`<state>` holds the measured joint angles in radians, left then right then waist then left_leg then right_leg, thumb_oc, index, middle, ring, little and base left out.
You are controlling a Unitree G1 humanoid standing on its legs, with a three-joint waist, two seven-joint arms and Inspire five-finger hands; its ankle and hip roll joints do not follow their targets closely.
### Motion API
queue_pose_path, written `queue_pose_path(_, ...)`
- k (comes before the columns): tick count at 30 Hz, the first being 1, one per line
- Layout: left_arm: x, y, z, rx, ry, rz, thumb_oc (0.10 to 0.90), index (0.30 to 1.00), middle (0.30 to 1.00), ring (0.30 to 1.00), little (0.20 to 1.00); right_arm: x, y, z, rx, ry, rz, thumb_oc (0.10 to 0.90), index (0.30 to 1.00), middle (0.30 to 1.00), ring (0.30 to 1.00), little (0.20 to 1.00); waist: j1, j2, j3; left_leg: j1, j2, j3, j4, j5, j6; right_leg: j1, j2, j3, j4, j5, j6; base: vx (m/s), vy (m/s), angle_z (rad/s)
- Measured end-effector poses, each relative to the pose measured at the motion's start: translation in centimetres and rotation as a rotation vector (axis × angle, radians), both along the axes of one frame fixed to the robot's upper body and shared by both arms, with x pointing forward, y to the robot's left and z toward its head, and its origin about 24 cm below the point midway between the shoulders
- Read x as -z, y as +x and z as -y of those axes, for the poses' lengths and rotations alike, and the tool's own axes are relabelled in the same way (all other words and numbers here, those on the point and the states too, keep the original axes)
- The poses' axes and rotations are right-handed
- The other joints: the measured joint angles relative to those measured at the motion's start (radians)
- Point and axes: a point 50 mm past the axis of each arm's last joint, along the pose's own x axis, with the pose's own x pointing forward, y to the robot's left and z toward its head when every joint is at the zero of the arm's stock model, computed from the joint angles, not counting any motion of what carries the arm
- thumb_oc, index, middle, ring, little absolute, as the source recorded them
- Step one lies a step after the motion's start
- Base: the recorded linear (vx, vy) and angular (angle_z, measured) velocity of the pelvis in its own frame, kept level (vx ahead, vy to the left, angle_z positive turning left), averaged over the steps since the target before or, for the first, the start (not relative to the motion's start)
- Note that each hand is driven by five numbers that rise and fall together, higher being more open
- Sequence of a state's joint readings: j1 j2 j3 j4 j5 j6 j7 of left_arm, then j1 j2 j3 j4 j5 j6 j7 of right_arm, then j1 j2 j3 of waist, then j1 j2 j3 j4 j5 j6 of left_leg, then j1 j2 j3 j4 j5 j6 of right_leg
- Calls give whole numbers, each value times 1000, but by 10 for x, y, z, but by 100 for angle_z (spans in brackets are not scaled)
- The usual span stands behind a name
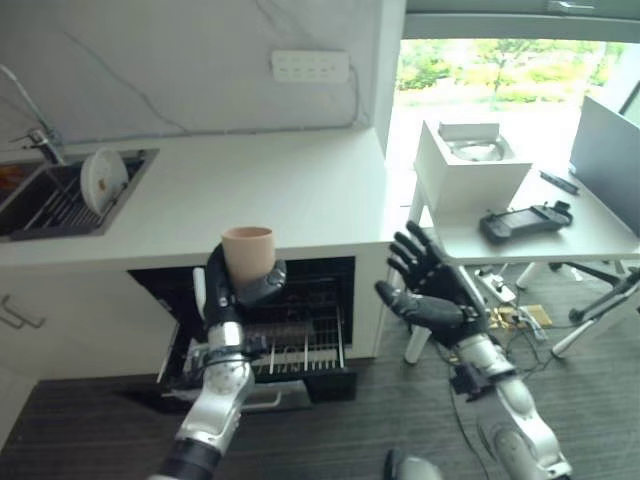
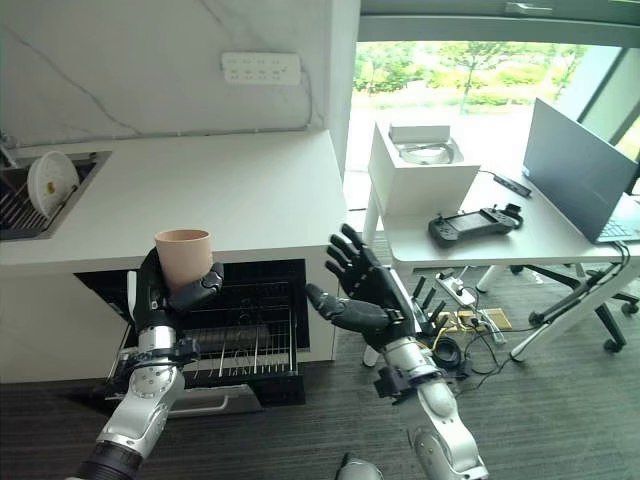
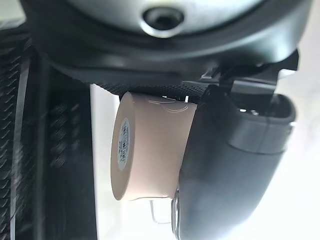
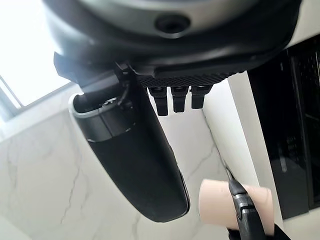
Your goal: Place the dishes in the dishwasher.
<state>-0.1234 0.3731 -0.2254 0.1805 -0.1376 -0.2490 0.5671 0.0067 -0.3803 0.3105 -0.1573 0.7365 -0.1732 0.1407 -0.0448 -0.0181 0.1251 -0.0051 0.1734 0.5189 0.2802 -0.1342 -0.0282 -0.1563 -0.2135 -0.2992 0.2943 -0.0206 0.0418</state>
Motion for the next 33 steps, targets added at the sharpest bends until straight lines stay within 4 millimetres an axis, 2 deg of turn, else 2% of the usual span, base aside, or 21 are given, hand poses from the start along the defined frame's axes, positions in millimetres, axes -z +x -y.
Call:
queue_pose_path(2, -3, 1, 9, 18, 109, 30, 400, 300, 300, 300, 300, -4, 4, -16, -62, -4, 7, 800, 900, 900, 900, 900, 26, 0, -1, -12, -2, -23, 4, 3, 3, 5, -3, -14, -2, -1, 1, 16, -39, 31)
queue_pose_path(3, -5, 0, 16, 30, 247, 68, 400, 300, 300, 300, 300, -9, 8, -32, -117, -5, 7, 800, 900, 900, 900, 900, 52, 0, -1, -13, -2, -34, 9, 3, 3, 14, -4, -23, -1, -2, 0, 19, -27, 21)
queue_pose_path(5, -9, -2, 23, 55, 404, 131, 400, 300, 300, 300, 300, -12, 11, -48, -152, 59, -32, 800, 900, 900, 900, 900, 75, 0, -1, -15, -5, -56, 13, 2, 4, 29, -11, -46, -1, -7, 2, 36, -15, 32)
queue_pose_path(8, -13, 0, 28, 47, 425, 171, 400, 300, 300, 300, 300, -8, 11, -62, -158, 137, -108, 800, 900, 900, 900, 900, 78, 0, -2, -35, -12, -83, 18, 1, 8, 30, -23, -66, 6, -11, 4, 19, -10, 28)
queue_pose_path(16, -6, 2, 38, 75, 476, 161, 400, 300, 300, 300, 300, -13, 25, -68, -97, 168, -191, 800, 900, 900, 900, 900, 107, 14, -17, -78, -24, -149, 34, 6, 14, 35, -39, -101, 32, -28, 9, 31, -2, 25)
queue_pose_path(19, -6, 2, 39, 69, 473, 167, 400, 300, 300, 300, 300, -17, 32, -74, -79, 176, -196, 800, 900, 900, 900, 900, 129, 18, -19, -81, -24, -161, 41, 7, 14, 35, -42, -105, 42, -35, 6, 16, 19, 12)
queue_pose_path(33, -4, 1, 45, 89, 469, 168, 400, 300, 300, 300, 300, -22, 37, -74, 6, 194, -217, 800, 900, 900, 900, 900, 130, 25, -21, -96, -32, -195, 48, 14, 17, 38, -52, -110, 61, -51, 9, -3, 16, 7)
